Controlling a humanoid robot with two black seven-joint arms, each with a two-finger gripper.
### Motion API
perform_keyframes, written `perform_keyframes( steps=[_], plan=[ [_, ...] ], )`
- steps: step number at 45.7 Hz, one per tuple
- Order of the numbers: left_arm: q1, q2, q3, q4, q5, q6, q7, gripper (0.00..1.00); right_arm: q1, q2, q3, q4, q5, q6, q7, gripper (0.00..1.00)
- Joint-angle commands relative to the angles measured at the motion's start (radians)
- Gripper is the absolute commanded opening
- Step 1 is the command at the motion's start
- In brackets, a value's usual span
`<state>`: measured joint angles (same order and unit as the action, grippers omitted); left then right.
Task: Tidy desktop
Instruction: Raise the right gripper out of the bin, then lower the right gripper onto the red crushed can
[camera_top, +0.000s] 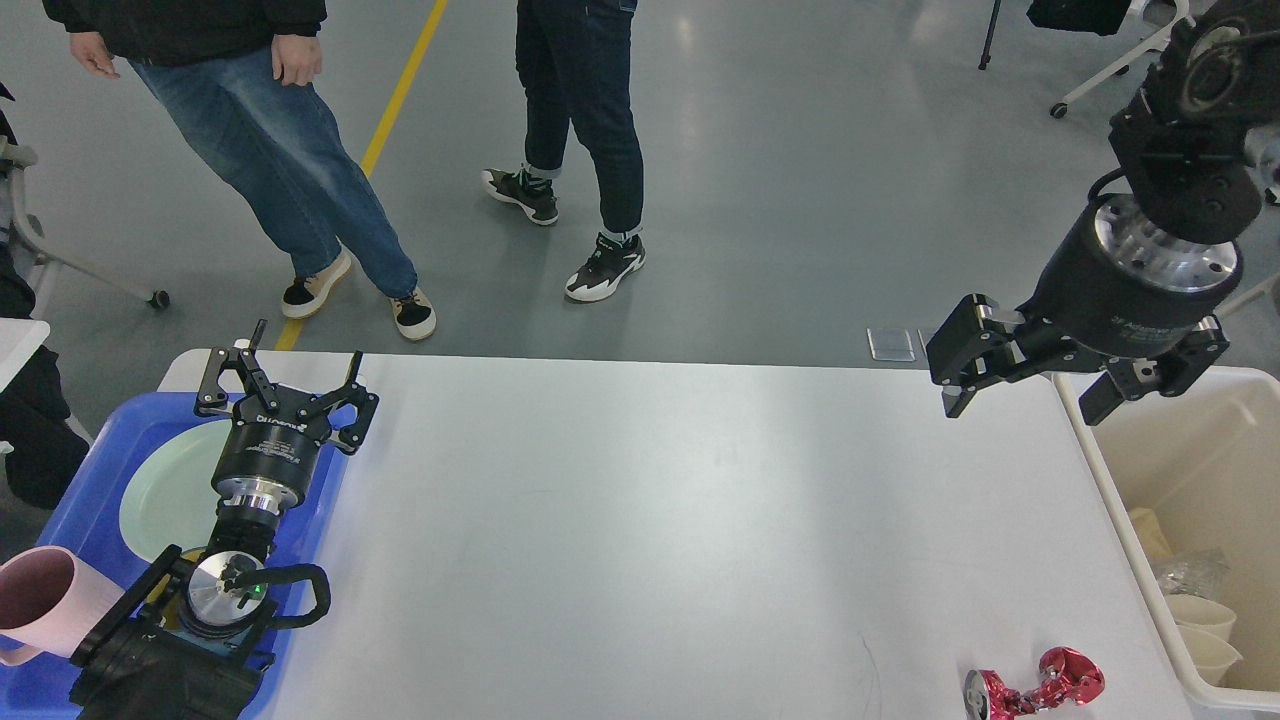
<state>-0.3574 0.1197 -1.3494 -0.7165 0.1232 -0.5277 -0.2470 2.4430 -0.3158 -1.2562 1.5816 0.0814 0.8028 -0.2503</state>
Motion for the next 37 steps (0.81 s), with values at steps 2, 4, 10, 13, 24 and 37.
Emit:
perform_keyframes(
  steps=[2, 4, 10, 13, 24, 37],
  plan=[
    [0.000, 0.000, 0.000, 0.000, -0.001, 0.000, 0.000, 0.96, -0.082, -0.009, -0.014, -0.002, -0.003, -0.048, 0.000, 0.99],
    [0.000, 0.000, 0.000, 0.000, -0.001, 0.000, 0.000, 0.96, -0.113, -0.011, -0.023, -0.002, -0.005, -0.071, -0.001, 0.99],
    [0.000, 0.000, 0.001, 0.000, 0.001, 0.000, 0.000, 0.96, -0.199, -0.069, -0.042, -0.014, -0.003, -0.123, 0.000, 0.99],
    [0.000, 0.000, 0.001, 0.000, -0.001, 0.000, 0.000, 0.96, -0.228, -0.126, -0.045, -0.028, 0.007, -0.168, -0.001, 0.99],
    [0.000, 0.000, 0.001, 0.000, -0.001, 0.000, 0.000, 0.96, -0.351, -0.341, -0.107, -0.037, 0.172, -0.339, -0.017, 0.99],
    [0.000, 0.000, 0.000, 0.000, 0.001, 0.000, 0.000, 0.96, -0.576, -0.388, -0.095, -0.035, 0.250, -0.478, -0.032, 0.96]
  ],
)
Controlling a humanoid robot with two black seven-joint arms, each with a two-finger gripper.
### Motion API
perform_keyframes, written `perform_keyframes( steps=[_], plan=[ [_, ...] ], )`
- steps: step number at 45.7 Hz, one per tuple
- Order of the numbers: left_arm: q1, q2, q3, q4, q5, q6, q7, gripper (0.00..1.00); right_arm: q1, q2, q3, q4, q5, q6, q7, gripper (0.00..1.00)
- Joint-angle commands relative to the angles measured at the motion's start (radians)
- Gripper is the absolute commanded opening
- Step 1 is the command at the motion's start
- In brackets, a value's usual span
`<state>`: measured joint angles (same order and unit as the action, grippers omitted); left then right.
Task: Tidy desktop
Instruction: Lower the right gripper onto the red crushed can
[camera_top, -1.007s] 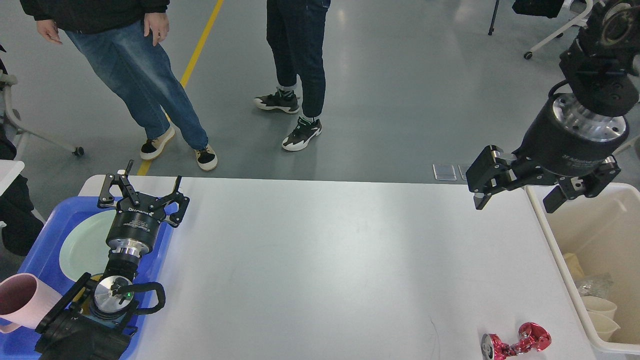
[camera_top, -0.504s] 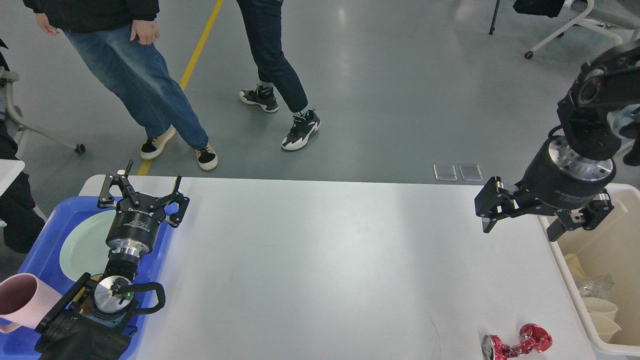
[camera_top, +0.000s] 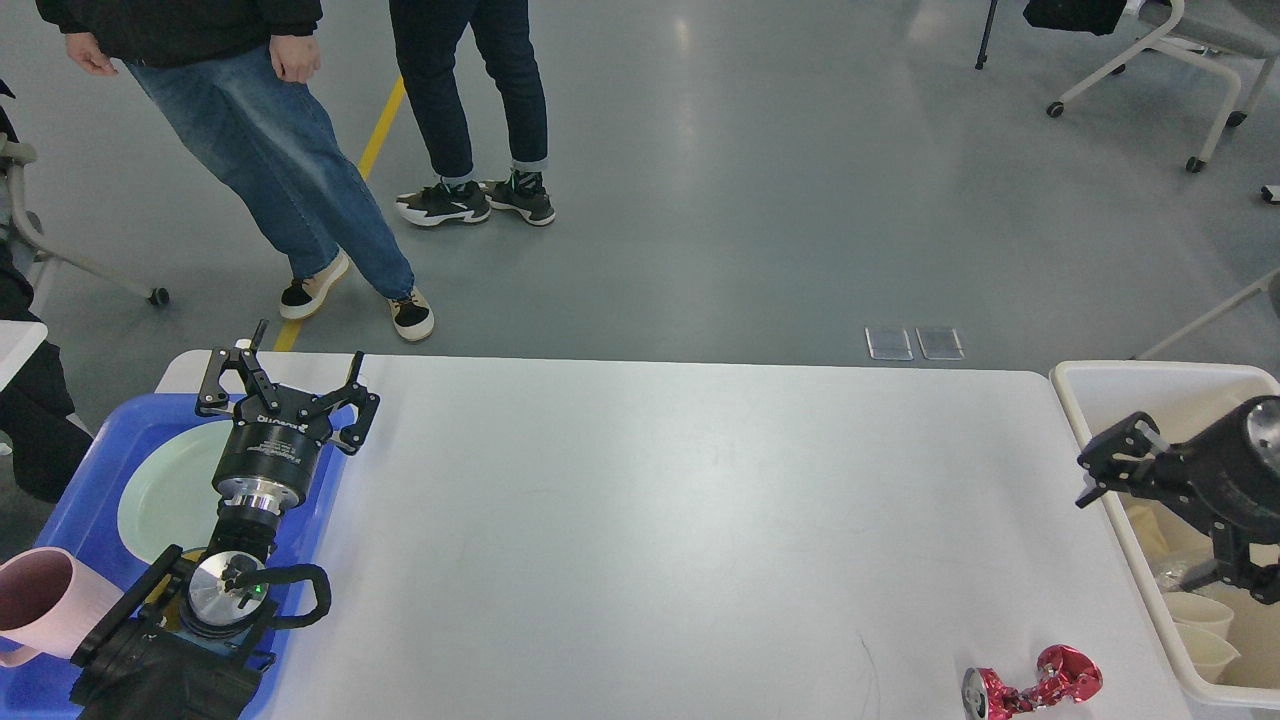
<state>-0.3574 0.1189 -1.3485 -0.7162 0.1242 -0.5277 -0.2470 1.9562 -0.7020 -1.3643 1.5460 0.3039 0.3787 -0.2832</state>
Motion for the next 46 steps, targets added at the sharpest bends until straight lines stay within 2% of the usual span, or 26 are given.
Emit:
perform_keyframes(
  steps=[1, 9, 21, 28, 46],
  plan=[
    [0.000, 0.001, -0.001, 0.000, 0.000, 0.000, 0.000, 0.96, -0.102, -0.002, 0.016, 0.000, 0.030, -0.063, 0.001, 0.96],
    [0.000, 0.001, -0.001, 0.000, -0.001, 0.000, 0.000, 0.96, -0.236, -0.017, 0.076, -0.032, 0.029, -0.161, 0.007, 0.96],
    [0.000, 0.001, -0.001, 0.000, 0.000, 0.000, 0.000, 0.96, -0.497, -0.019, 0.267, -0.133, 0.030, -0.188, 0.009, 0.96],
    [0.000, 0.001, -0.001, 0.000, 0.000, 0.000, 0.000, 0.96, -0.597, -0.005, 0.327, -0.165, 0.030, -0.271, 0.009, 0.96],
    [0.000, 0.001, 0.000, 0.000, -0.001, 0.000, 0.000, 0.96, -0.734, 0.068, 0.435, -0.284, 0.032, -0.285, 0.007, 0.96]
  ],
)
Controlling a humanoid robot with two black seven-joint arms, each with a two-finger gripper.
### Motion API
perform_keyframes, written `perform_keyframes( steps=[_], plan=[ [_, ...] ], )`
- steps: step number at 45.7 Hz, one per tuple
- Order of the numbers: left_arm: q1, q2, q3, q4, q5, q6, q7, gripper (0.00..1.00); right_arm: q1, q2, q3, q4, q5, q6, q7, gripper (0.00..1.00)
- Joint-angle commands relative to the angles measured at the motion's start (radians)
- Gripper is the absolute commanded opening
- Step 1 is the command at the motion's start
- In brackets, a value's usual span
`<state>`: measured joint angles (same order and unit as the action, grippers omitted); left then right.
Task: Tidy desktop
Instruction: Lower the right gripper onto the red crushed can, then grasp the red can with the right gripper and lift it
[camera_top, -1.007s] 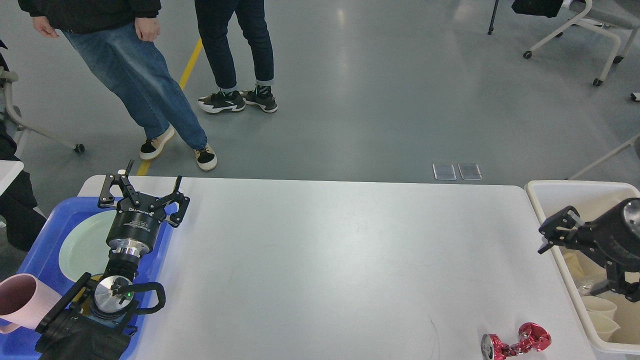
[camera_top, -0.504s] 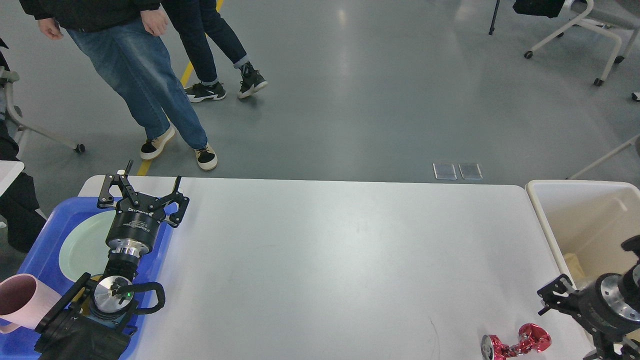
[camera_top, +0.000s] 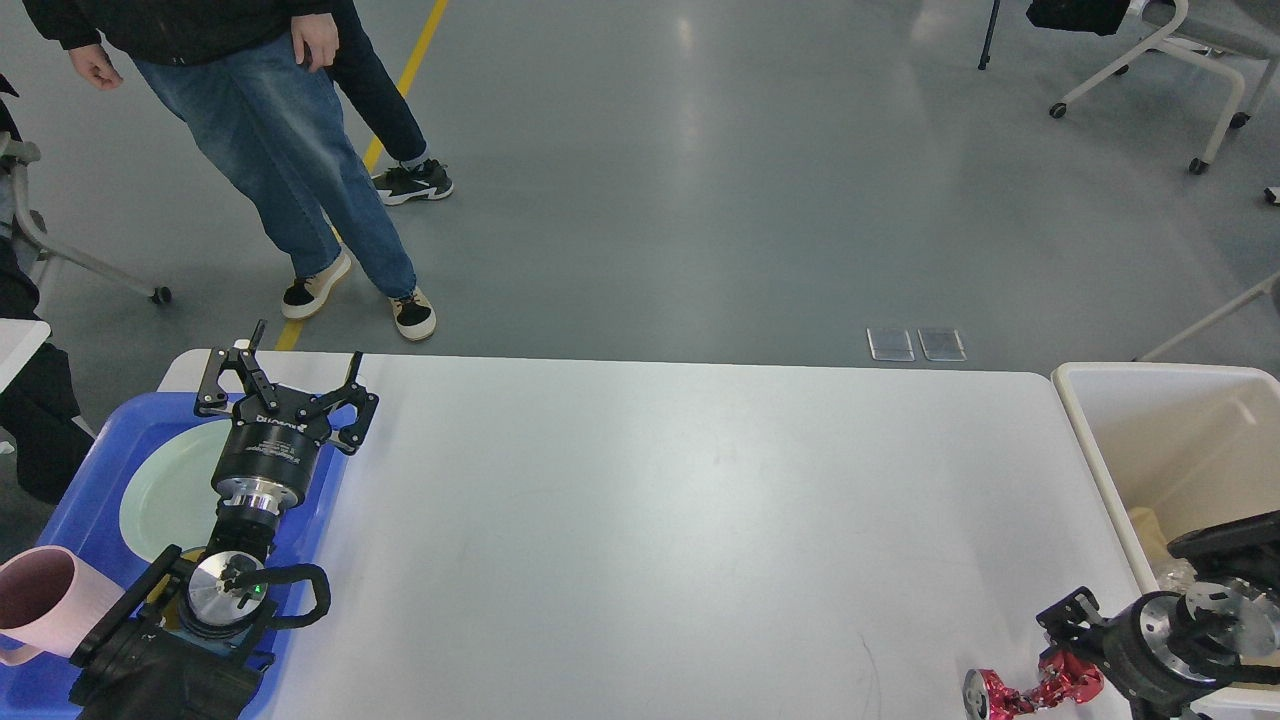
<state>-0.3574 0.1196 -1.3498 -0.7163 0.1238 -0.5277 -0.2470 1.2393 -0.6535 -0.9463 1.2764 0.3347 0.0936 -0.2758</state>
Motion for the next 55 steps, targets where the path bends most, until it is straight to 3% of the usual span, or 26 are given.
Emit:
perform_keyframes(
  steps=[1, 10, 14, 21, 24, 29, 38, 55],
  plan=[
    [0.000, -0.002, 0.000, 0.000, -0.001, 0.000, 0.000, 0.96, -0.017, 0.021, 0.018, -0.014, 0.001, 0.000, 0.000, 0.96],
    [0.000, 0.000, 0.001, 0.000, 0.000, 0.000, 0.000, 0.96, -0.050, 0.032, 0.057, -0.040, 0.001, -0.012, 0.000, 0.92],
    [0.000, 0.000, 0.000, 0.000, -0.001, 0.000, 0.000, 0.96, -0.076, 0.043, 0.069, -0.074, 0.001, -0.011, 0.000, 0.81],
    [0.000, 0.000, 0.000, 0.000, -0.001, 0.000, 0.000, 0.96, -0.107, 0.077, 0.075, -0.115, 0.001, -0.009, -0.003, 0.75],
    [0.000, 0.000, 0.001, 0.000, 0.000, 0.000, 0.000, 0.96, -0.109, 0.092, 0.075, -0.115, 0.001, -0.009, -0.005, 0.64],
    [0.000, 0.000, 0.000, 0.000, -0.001, 0.000, 0.000, 0.96, -0.109, 0.097, 0.075, -0.115, 0.001, -0.006, -0.006, 0.35],
    [0.000, 0.000, 0.000, 0.000, 0.000, 0.000, 0.000, 0.96, -0.109, 0.097, 0.075, -0.112, 0.001, -0.006, -0.006, 0.00],
    [0.000, 0.000, 0.000, 0.000, -0.001, 0.000, 0.000, 0.96, -0.077, 0.068, 0.066, -0.078, -0.005, 0.008, -0.009, 0.00]
  ],
)
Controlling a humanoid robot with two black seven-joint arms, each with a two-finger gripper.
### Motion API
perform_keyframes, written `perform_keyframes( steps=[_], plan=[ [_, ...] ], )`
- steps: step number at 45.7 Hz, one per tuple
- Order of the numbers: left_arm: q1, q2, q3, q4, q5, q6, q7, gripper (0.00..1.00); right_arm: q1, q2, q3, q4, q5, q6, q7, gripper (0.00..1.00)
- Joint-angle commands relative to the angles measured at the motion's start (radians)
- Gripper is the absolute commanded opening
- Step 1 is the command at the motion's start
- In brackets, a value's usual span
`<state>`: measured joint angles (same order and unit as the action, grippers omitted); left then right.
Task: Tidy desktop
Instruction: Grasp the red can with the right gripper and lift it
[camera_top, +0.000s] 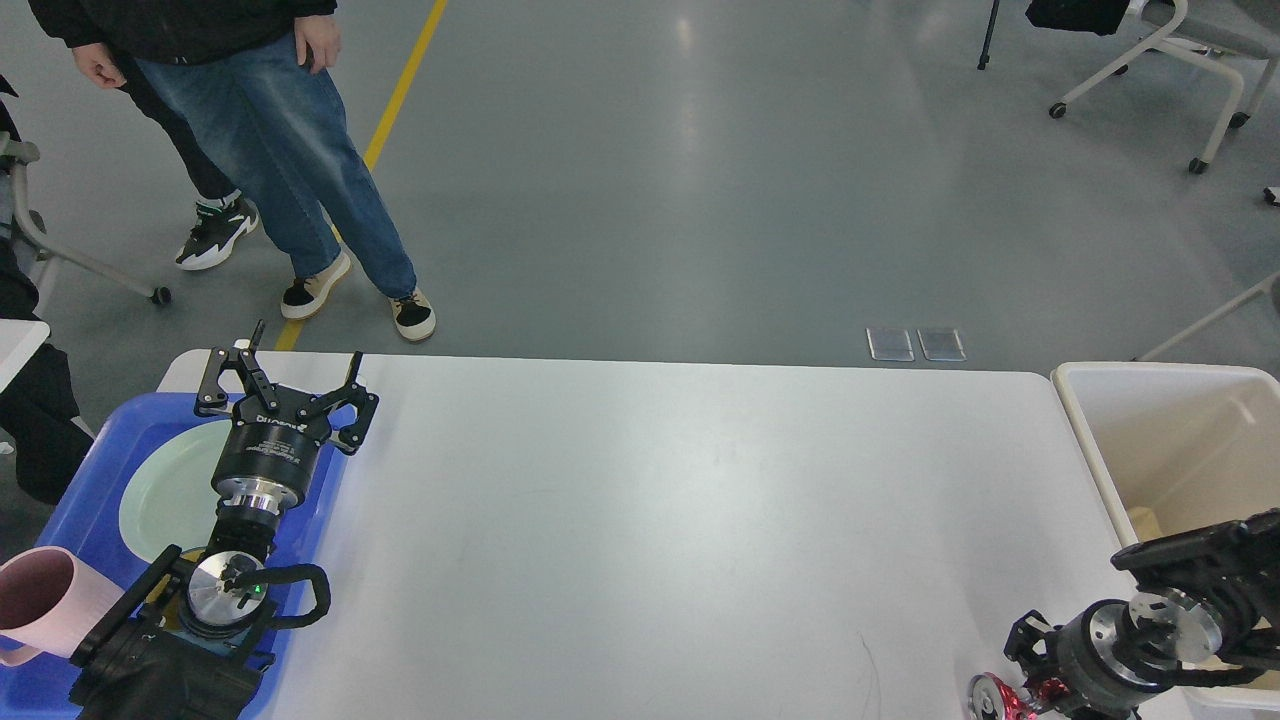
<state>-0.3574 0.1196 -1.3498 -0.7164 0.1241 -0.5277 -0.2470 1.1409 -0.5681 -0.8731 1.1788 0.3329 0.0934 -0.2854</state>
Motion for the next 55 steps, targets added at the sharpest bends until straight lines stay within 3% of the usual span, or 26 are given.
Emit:
perform_keyframes(
  steps=[1, 17, 26, 33, 46, 55],
  plan=[
    [0.000, 0.000, 0.000, 0.000, -0.001, 0.000, 0.000, 0.96, 0.031, -0.024, -0.010, 0.025, -0.005, 0.009, 0.000, 0.00],
    [0.000, 0.000, 0.001, 0.000, 0.000, 0.000, 0.000, 0.96, 0.289, -0.024, -0.135, 0.153, -0.018, 0.150, 0.002, 0.00],
    [0.000, 0.000, 0.001, 0.000, 0.000, 0.000, 0.000, 0.96, 0.545, 0.023, -0.280, 0.220, -0.018, 0.357, 0.002, 0.00],
    [0.000, 0.000, 0.001, 0.000, 0.000, 0.000, 0.000, 0.96, 0.776, 0.053, -0.379, 0.304, -0.018, 0.431, 0.002, 0.00],
    [0.000, 0.000, 0.000, 0.000, 0.000, 0.000, 0.000, 0.96, 1.100, 0.051, -0.408, 0.401, -0.011, 0.678, 0.000, 0.00],
    [0.000, 0.000, 0.000, 0.000, -0.001, 0.000, 0.000, 0.96, 1.159, 0.059, -0.438, 0.414, -0.011, 0.715, 0.000, 0.00]
  ],
)
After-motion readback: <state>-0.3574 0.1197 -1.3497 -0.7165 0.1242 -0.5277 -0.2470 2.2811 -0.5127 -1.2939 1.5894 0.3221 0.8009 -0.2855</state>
